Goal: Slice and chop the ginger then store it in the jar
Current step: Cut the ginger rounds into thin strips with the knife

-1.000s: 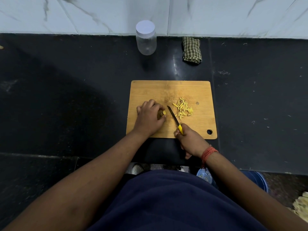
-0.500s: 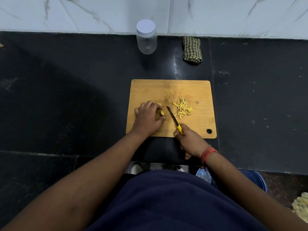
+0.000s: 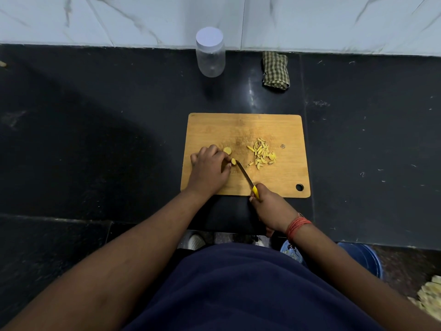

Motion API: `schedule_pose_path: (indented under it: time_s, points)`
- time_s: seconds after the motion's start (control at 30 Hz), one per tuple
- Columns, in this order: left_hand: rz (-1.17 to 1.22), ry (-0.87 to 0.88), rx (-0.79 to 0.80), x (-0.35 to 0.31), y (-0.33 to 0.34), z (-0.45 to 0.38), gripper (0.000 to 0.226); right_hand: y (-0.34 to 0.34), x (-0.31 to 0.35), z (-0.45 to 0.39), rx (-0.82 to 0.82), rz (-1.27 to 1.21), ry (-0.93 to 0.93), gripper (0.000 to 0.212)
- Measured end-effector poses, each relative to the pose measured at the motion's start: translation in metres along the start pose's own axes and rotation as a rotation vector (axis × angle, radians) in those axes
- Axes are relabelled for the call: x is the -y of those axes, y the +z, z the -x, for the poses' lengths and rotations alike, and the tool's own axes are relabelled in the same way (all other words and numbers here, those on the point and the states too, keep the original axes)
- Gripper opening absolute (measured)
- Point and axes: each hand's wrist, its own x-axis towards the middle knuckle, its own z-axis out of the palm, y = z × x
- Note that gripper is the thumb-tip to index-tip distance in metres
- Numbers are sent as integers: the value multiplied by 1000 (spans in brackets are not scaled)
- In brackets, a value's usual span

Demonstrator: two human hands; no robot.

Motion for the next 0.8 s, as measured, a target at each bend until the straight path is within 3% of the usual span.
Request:
schedule_pose_path:
  time_s: [0.17, 0.4, 0.57, 0.8]
  points:
    - [-18, 5, 16, -1, 2, -3, 20, 3, 1, 1, 20, 11, 2, 17]
    - [0, 18, 1, 2, 4, -1, 19, 8, 7, 1, 44, 17, 19, 33]
    - [-5, 56, -4, 3, 3, 1, 25, 8, 9, 2, 55, 20, 36, 30]
    - [-80, 216, -62, 3, 4, 3, 22, 7, 12, 4, 72, 6, 71, 34]
